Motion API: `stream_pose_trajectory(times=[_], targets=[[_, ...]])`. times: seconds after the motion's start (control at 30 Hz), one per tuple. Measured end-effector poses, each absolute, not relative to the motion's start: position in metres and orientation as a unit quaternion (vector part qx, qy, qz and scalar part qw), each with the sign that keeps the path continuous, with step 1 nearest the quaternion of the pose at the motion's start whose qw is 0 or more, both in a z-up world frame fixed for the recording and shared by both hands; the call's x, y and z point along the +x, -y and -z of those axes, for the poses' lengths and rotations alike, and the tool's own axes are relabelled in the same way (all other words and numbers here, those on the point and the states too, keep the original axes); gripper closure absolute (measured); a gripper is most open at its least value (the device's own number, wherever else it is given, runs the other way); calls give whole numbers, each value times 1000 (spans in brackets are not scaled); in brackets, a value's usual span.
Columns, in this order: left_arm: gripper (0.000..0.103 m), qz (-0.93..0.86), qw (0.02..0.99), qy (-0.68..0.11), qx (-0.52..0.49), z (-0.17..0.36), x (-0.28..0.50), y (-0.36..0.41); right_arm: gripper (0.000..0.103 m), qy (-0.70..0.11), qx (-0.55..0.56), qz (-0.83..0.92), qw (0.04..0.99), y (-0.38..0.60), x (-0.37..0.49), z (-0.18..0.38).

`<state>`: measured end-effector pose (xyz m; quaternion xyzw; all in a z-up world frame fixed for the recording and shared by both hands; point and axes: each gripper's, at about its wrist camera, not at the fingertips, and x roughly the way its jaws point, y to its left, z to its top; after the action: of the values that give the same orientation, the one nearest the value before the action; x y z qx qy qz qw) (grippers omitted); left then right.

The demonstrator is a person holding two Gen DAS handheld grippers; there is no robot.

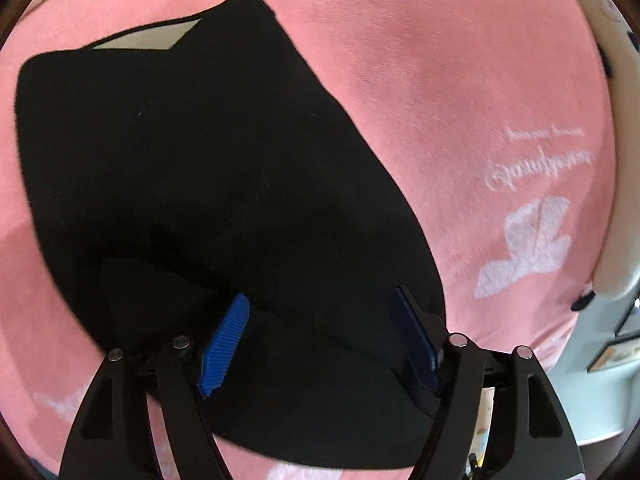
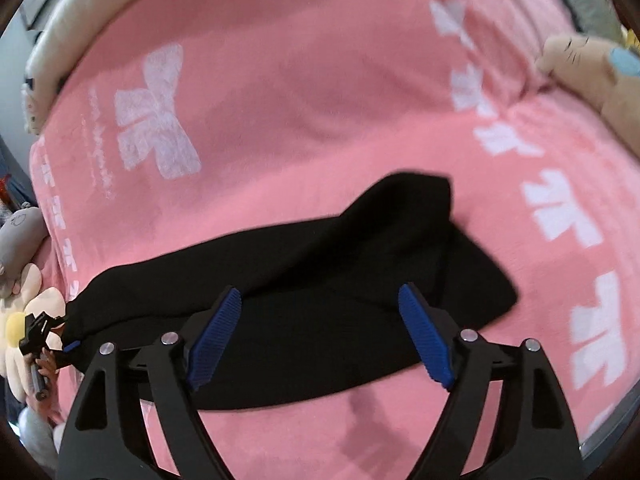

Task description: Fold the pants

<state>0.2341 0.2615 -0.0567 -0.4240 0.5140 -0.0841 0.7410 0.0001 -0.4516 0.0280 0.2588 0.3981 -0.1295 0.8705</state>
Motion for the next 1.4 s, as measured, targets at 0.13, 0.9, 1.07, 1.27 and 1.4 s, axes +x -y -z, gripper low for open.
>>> stream_pose_trajectory(times=[0.13,0.9,1.07,1.27,1.4], targets=[[69,76,735,-516,-434,64,238,-265,24,-400,315,128,851,467,30,-6],[99,107,760,-564,-304,26,183,-305,98,-431,277,172,842,467,13,40],[91,90,767,-557,-306,33,165,-311,91,-438,270,169,841,455,6,43],[46,52,820,-498,-279,-3,146,-331,49,-423,254,183,851,453,-8,28],[38,39,821,-493,-284,-2,162,-340,46,-399,288,178,852,461,-17,25]])
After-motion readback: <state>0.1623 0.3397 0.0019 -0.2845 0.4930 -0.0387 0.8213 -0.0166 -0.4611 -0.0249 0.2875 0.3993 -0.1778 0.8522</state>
